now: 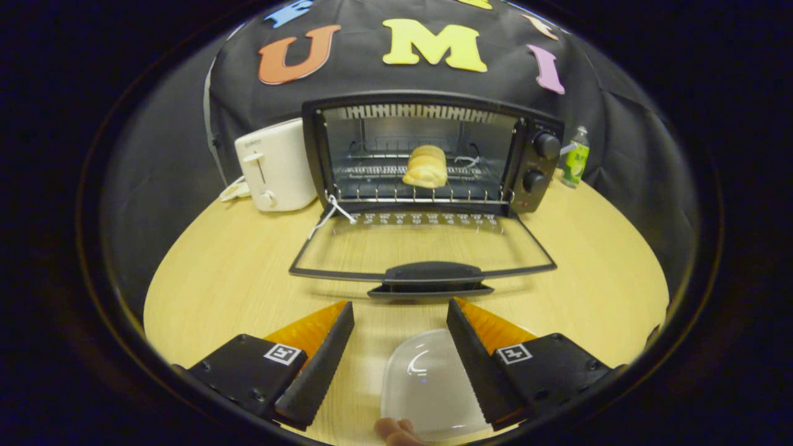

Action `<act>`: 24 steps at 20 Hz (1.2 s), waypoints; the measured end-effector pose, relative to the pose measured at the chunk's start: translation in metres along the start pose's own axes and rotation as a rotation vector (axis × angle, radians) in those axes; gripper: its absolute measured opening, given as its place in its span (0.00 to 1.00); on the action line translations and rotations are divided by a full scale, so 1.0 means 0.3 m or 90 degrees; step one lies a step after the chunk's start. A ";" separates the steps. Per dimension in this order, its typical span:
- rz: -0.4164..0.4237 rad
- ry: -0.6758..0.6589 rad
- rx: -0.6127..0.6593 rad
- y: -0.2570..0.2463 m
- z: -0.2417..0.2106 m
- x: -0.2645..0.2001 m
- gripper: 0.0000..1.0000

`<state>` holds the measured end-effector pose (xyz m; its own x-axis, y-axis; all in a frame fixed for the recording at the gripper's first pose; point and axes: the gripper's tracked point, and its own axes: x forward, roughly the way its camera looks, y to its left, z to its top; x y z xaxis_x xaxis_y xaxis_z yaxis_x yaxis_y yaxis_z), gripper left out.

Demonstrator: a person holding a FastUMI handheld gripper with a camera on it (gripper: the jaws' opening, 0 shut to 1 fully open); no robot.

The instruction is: Open the toaster oven, put the food inside, and close the toaster oven door.

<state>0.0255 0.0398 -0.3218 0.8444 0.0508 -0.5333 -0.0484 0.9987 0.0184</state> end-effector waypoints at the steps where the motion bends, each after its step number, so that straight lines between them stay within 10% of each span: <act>1: -0.012 -0.005 0.003 -0.021 0.009 0.013 0.99; 16: -0.003 -0.048 0.044 -0.022 0.079 -0.012 0.98; 24: 0.002 -0.205 0.030 -0.017 0.288 -0.081 0.98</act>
<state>0.0513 0.0345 -0.2359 0.9701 0.0466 -0.2384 -0.0325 0.9975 0.0624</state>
